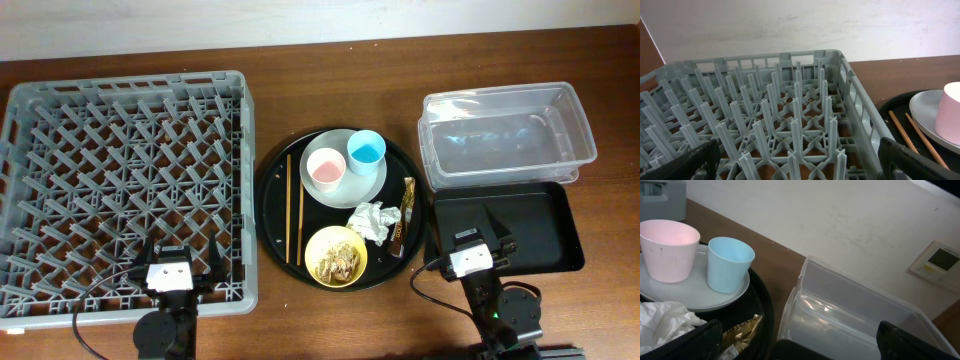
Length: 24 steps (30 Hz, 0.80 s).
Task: Sort waste into correct bins and load items into the dishwasher rack
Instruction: 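Move the left gripper from rest toward the chopsticks on the tray, then grasp the wooden chopsticks with the left gripper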
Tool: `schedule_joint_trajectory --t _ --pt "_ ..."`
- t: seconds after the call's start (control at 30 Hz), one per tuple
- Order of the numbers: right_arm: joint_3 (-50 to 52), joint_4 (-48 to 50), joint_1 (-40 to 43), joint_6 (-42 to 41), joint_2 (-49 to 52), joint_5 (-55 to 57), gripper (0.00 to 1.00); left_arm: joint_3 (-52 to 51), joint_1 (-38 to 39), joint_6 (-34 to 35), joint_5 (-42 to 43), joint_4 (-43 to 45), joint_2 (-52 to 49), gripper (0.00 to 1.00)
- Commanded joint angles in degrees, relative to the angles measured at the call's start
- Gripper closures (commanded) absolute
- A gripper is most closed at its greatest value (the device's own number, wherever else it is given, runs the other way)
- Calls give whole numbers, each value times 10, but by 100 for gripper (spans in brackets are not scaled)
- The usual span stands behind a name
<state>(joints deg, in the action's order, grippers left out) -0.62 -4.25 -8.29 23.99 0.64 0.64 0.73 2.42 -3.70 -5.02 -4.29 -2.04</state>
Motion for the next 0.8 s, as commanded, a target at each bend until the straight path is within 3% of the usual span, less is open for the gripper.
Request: schedule_joint_trajectory --t 0.0,0.13,0.17,0.2,0.27,0.37,0.4,0.43,0.47,0.5,0.63,0.77 --pt "3 -3 1 -4 2 16 1 -2 2 -11 -13 1 -2 1" --pt "3 -3 1 -4 2 16 1 -2 2 -25 -23 4 -2 1" --pt "3 -3 1 -4 2 16 1 -2 2 -83 -80 49 -2 1" --pt "3 -3 1 -4 2 15 1 -2 2 -86 -98 71 -2 1" --pt "3 -3 1 -4 2 15 1 -2 1 -99 -100 24 -2 1" --pt "3 -3 1 -4 2 16 1 -2 2 -71 39 38 -2 1" --pt "3 -3 1 -4 2 16 1 -2 2 -60 45 62 -2 0" --pt "3 -3 1 -4 2 15 1 3 2 -27 80 85 -2 0" --pt "3 -3 1 -4 2 16 1 35 2 29 165 81 -2 0" --pt "3 -3 1 -4 2 16 1 61 2 65 187 74 -2 0" --pt "3 -3 1 -4 2 16 1 342 2 80 229 -130 -114 0" --pt "3 -3 1 -4 2 16 1 698 2 39 343 -387 -452 0"
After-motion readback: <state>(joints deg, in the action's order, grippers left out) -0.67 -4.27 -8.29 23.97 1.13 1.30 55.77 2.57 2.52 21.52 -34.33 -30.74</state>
